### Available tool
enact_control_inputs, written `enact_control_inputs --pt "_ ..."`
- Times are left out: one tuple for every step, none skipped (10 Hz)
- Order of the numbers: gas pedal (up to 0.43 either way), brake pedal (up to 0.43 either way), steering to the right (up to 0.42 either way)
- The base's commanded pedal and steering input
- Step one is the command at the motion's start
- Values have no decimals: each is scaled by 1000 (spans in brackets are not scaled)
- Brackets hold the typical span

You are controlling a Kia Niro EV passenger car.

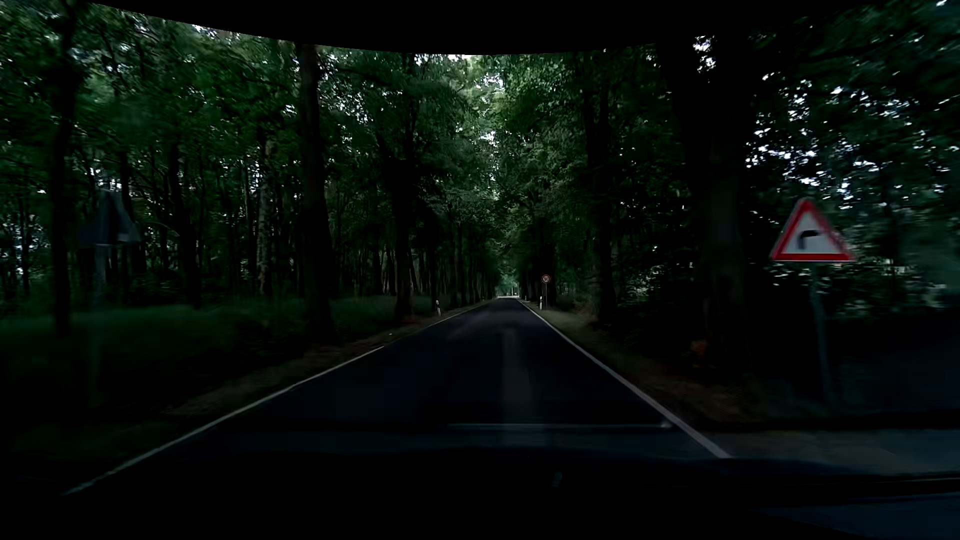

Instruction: Follow the waypoints while adhering to traffic rules and regulations

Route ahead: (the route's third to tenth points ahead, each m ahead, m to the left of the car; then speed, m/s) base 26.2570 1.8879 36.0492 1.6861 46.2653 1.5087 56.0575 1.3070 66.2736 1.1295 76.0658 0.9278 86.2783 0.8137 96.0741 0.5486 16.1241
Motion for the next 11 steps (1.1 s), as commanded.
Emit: enact_control_inputs --pt "0 18 2" --pt "0 37 2" --pt "0 79 3" --pt "0 140 3" --pt "0 183 3" --pt "0 213 3" --pt "0 244 3" --pt "0 238 3" --pt "0 220 2" --pt "0 177 1" --pt "0 146 1"
